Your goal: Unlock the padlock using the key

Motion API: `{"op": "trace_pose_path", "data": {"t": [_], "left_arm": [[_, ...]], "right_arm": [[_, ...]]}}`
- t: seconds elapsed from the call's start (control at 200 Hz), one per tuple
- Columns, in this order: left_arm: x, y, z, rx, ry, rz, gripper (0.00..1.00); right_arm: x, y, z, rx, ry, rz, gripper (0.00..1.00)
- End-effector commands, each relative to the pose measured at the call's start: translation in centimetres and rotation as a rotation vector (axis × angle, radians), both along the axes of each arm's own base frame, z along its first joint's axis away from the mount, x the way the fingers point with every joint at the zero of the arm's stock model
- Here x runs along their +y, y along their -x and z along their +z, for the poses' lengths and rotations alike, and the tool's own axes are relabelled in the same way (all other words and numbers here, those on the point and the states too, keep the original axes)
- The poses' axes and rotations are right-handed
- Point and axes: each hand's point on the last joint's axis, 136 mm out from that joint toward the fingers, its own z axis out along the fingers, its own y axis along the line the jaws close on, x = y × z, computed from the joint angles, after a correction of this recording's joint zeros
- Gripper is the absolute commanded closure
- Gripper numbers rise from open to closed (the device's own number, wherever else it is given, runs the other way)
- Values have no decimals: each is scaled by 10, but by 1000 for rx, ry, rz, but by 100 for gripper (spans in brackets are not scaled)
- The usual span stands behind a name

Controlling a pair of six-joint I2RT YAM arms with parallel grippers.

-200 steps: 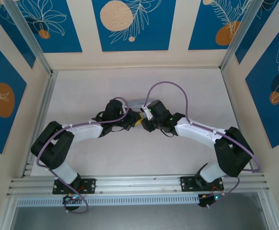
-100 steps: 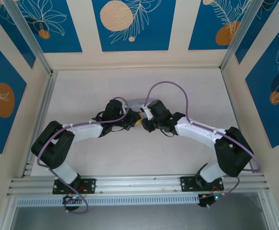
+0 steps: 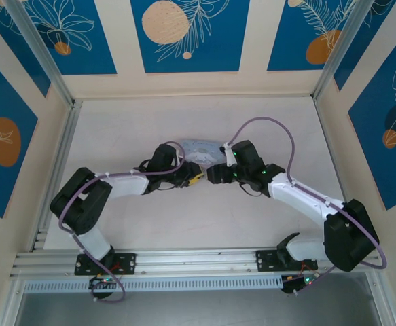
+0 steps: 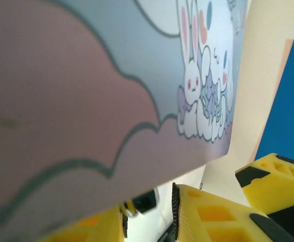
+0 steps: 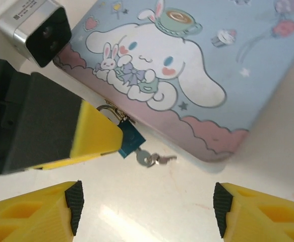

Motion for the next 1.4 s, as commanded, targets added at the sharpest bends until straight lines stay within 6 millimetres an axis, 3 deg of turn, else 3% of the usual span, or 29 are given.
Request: {"op": "trace_pose_path", "data": {"t": [0.0, 0.11, 0.29, 0.495, 0.725, 0.96, 1.22, 1.395], "left_arm": [[-4, -1, -1, -30, 1, -42, 70], [-3, 1, -4, -36, -5, -48, 63], [2, 6, 0, -65, -10, -54, 44], [16, 19, 12, -109, -27, -54, 20], [40, 33, 29, -194, -103, -51, 0], [75, 34, 41, -283, -272, -17, 0], [126, 5, 58, -370, -495, 124, 0], [133, -10, 53, -350, -546, 134, 0]], "right_arm": [[1, 11, -2, 114, -146, -54, 28], [-2, 17, -4, 169, -200, -98, 21], [-3, 27, -9, 248, -285, -170, 3], [6, 32, -19, 321, -328, -204, 1], [11, 20, -24, 344, -307, -275, 1], [18, 10, -28, 417, -352, -331, 2], [21, -5, -31, 425, -360, -355, 2], [18, -31, -31, 421, -380, -366, 2]]}}
